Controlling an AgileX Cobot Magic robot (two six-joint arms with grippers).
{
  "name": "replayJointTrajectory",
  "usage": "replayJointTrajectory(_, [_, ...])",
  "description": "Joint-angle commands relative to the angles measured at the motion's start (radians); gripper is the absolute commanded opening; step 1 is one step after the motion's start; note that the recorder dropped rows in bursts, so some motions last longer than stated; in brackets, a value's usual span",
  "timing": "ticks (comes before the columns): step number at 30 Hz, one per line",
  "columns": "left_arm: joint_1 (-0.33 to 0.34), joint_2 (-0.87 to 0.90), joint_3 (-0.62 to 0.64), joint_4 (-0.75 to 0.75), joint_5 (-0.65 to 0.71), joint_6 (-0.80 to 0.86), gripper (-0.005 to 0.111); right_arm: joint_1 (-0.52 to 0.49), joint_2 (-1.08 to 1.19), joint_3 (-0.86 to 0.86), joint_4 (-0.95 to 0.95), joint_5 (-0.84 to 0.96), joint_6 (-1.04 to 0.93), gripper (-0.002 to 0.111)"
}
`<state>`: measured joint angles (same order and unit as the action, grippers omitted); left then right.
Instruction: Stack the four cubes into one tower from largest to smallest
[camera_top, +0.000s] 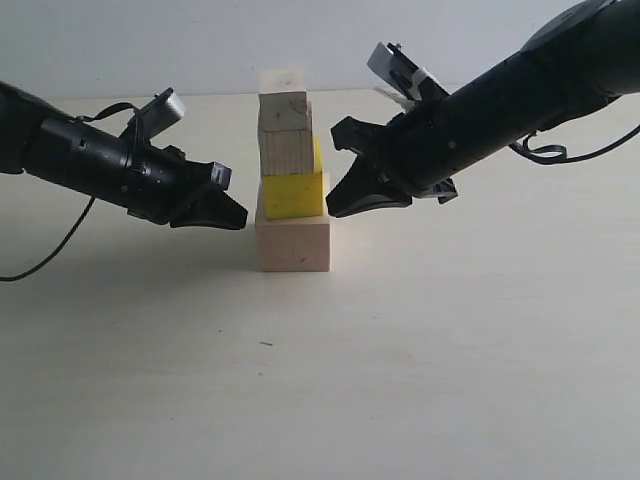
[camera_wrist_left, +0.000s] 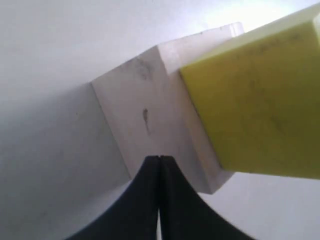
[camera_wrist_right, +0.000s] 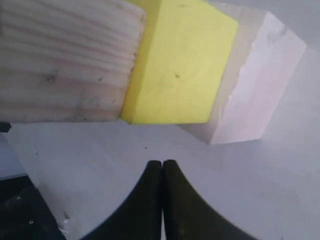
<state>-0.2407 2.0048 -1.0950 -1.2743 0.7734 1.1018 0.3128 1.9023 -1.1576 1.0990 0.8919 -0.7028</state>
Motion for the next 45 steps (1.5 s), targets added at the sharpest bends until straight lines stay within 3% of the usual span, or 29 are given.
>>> replayJointTrajectory(1, [0.000,-0.002,0.001,-0.007,-0.003,0.005,0.000,0.001,-0.002,0.003,0.007,0.025,-0.018,0.000])
replayJointTrajectory(17, [-0.014,-0.002,0.001,-0.015,-0.009,0.008,0.000,0.001,-0.002,0.003,0.051,0.052,-0.080,0.000])
replayJointTrajectory(31, [-0.020,-0.002,0.001,-0.015,-0.011,0.017,0.000,0.001,-0.002,0.003,-0.009,-0.102,-0.007,0.000])
replayJointTrajectory(45, [-0.020,-0.002,0.001,-0.015,-0.020,0.017,0.000,0.001,-0.002,0.003,0.026,-0.124,-0.023,0.000])
